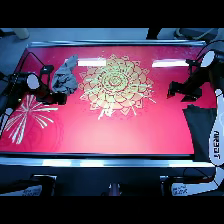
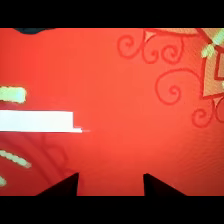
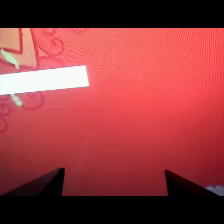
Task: Fold the shirts.
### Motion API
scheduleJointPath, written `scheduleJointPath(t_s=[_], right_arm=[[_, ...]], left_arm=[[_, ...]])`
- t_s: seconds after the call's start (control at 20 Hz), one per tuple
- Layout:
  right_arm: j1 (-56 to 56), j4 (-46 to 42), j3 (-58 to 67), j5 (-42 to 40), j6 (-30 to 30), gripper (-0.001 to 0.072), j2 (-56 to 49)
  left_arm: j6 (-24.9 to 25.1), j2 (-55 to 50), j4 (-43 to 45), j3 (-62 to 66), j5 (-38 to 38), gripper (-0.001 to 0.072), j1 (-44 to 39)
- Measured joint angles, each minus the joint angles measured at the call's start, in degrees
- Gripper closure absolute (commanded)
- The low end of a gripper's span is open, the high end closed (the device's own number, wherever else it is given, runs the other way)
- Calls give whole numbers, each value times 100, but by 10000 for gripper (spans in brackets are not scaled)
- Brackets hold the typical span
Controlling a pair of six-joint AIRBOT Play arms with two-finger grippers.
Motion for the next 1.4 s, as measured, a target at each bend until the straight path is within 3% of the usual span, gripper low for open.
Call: scheduleJointPath(t_s=[0.85, 0.9, 0.95, 1.15, 1.4], right_arm=[[0, 2, 0, -74, 31, 35, 0], [0, 2, 0, -114, 52, 35, 0], [0, 4, 0, -170, 72, 35, 0], [0, 9, 0, -555, 85, 35, -4], [0, 63, 0, -1134, 114, 36, -4]], left_arm=[[-22, -11, -15, -4, 142, 216, -2], [-37, -24, -35, -4, 315, 190, -7], [-39, -52, -35, -4, 553, 43, -17], [-365, -542, 44, 396, 1600, 40, 260], [-970, -2096, -868, 1698, 1266, 40, 1434]])
